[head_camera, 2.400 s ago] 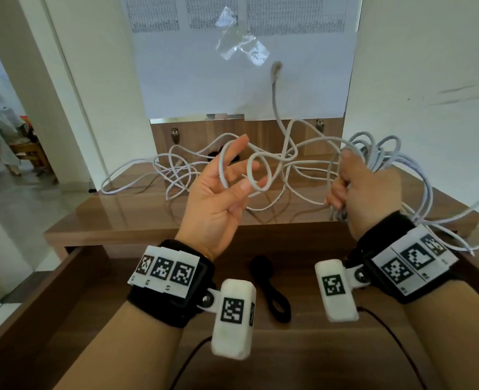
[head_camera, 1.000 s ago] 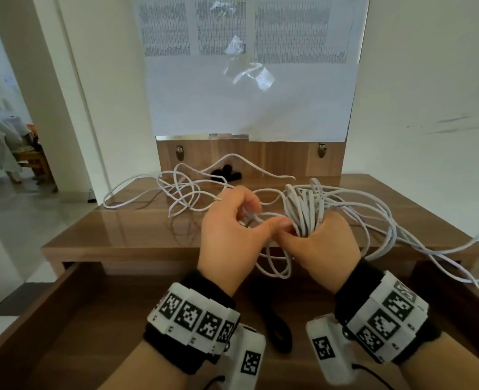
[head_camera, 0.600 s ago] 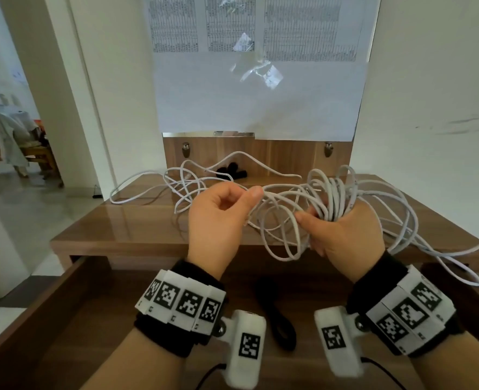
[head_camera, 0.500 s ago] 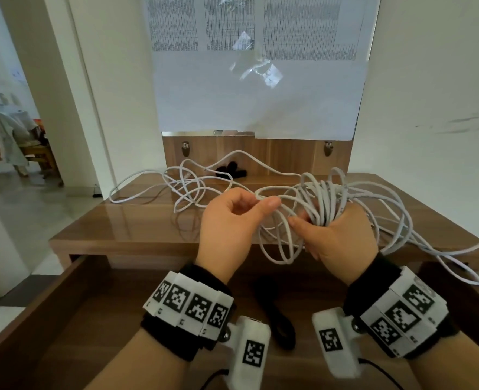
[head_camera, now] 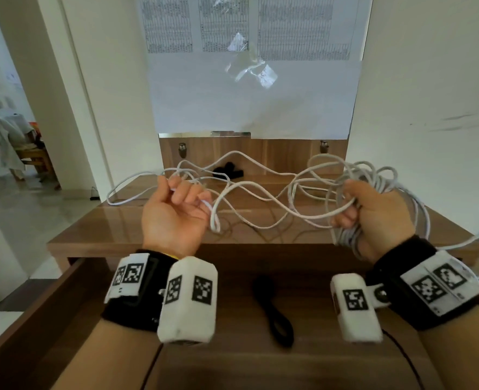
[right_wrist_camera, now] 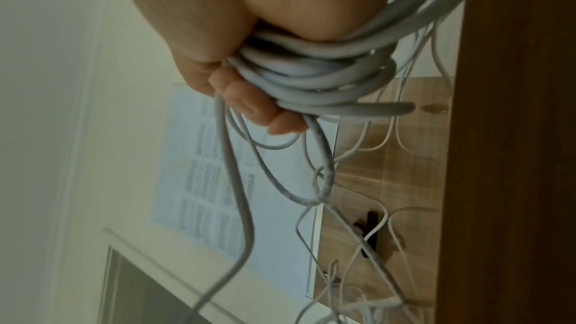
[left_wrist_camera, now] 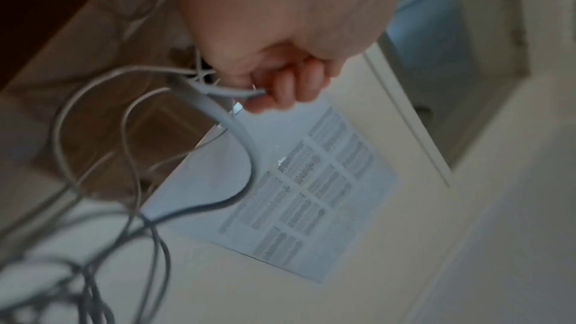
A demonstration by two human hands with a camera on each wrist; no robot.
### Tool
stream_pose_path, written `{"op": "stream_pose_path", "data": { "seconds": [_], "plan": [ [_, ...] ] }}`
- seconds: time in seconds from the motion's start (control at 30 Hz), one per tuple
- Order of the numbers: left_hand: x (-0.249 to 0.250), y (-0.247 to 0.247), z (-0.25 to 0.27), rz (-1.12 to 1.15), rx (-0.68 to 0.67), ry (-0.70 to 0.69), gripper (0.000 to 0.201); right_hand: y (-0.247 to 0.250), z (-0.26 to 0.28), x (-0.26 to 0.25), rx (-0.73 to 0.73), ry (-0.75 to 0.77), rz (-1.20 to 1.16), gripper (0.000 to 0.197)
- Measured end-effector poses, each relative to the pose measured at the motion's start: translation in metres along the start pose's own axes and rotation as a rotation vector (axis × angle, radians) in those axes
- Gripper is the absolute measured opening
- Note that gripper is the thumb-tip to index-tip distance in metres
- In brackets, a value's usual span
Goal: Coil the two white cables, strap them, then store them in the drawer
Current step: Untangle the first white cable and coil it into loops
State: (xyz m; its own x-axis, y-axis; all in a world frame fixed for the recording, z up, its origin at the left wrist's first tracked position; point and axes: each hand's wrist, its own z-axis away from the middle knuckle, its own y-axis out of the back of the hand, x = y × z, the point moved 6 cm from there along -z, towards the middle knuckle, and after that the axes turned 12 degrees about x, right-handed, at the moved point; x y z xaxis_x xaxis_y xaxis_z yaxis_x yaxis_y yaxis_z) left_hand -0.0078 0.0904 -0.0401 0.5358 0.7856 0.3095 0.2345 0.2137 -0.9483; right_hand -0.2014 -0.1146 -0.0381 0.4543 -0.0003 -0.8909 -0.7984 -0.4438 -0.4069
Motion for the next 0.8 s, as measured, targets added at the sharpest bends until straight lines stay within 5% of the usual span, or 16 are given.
{"op": "stream_pose_path", "data": {
  "seconds": [0.13,0.27,0.37,0.43,0.6,0.8],
  "plan": [
    [0.018,0.017,-0.007,-0.218,0.244,-0.285,0.042,0.002,-0.007,0.003,-0.007,-0.167,-0.194,0.038],
    [0.038,0.038,-0.016,-0.25,0.495,-0.386,0.041,0.006,-0.012,-0.007,-0.027,-0.298,-0.472,0.034],
    [0.043,0.039,-0.016,-0.375,0.501,-0.443,0.034,0.008,-0.011,-0.01,-0.042,-0.399,-0.643,0.035],
    [0.035,0.023,-0.009,-0.596,0.382,-0.549,0.028,0.002,-0.007,-0.008,-0.105,-0.415,-0.622,0.036],
    [-0.01,-0.025,0.026,-1.23,-0.113,-0.763,0.016,-0.003,-0.005,0.001,-0.03,-0.166,-0.269,0.037],
    [-0.06,-0.041,0.052,-1.619,-0.65,-0.74,0.02,-0.019,0.012,0.021,-0.068,-0.124,0.002,0.038]
  ]
}}
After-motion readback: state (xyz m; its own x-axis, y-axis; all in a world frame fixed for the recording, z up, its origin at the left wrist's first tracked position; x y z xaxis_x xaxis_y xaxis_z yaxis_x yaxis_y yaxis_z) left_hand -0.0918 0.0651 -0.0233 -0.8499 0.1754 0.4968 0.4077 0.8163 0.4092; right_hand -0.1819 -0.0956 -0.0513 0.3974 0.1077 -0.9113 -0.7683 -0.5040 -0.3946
